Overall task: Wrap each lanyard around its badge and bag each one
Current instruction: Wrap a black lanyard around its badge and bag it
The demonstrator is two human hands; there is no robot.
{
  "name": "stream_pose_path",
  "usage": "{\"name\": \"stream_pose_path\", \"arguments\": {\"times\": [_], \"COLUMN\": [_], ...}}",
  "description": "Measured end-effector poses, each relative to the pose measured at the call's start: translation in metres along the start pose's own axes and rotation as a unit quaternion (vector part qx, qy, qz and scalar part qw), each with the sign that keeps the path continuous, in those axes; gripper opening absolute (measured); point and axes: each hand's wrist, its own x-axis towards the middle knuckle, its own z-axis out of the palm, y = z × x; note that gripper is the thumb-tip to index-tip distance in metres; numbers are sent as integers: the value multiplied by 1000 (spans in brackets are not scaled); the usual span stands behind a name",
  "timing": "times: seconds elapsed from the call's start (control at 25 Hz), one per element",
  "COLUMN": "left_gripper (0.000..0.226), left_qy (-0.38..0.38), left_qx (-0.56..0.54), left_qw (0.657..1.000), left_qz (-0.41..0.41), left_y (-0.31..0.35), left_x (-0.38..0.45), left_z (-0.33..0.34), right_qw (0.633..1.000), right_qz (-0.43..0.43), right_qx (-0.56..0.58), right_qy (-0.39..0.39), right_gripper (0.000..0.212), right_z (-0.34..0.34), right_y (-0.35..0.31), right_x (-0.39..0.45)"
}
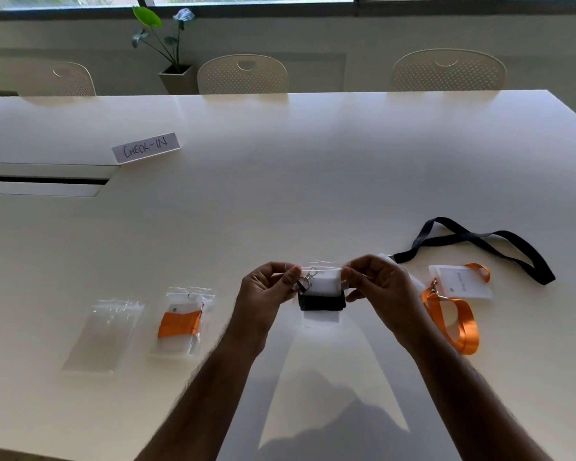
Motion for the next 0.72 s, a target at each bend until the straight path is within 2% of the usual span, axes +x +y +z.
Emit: {"name": "stream_pose_path", "arguments": {"times": [0.12, 0.28, 0.48, 0.6, 0.72], "left_gripper": [33, 26, 10, 14, 19], "left_qy": [9, 10, 32, 33, 24], "left_qx": [12, -1, 27, 59, 87], "left_qw": [1000, 1000, 998, 994, 993], "left_qz": [0, 1, 54, 85, 79], "left_y": [0, 1, 2, 3, 6], "left_x": [0, 1, -2, -1, 1], "left_z": [-2, -1, 5, 4, -1], "right_qw": [1000, 1000, 998, 999, 1000], "right_qz": [-3, -5, -18, -20, -10], "right_qx": [-3, -14, -47, -33, -13], "right_qy": [6, 12, 21, 26, 22], "right_gripper": [8, 22, 12, 7, 7], "right_z": [1, 1, 5, 5, 2], "right_y": [1, 2, 4, 4, 5], "right_x": [1, 0, 1, 1, 1]}}
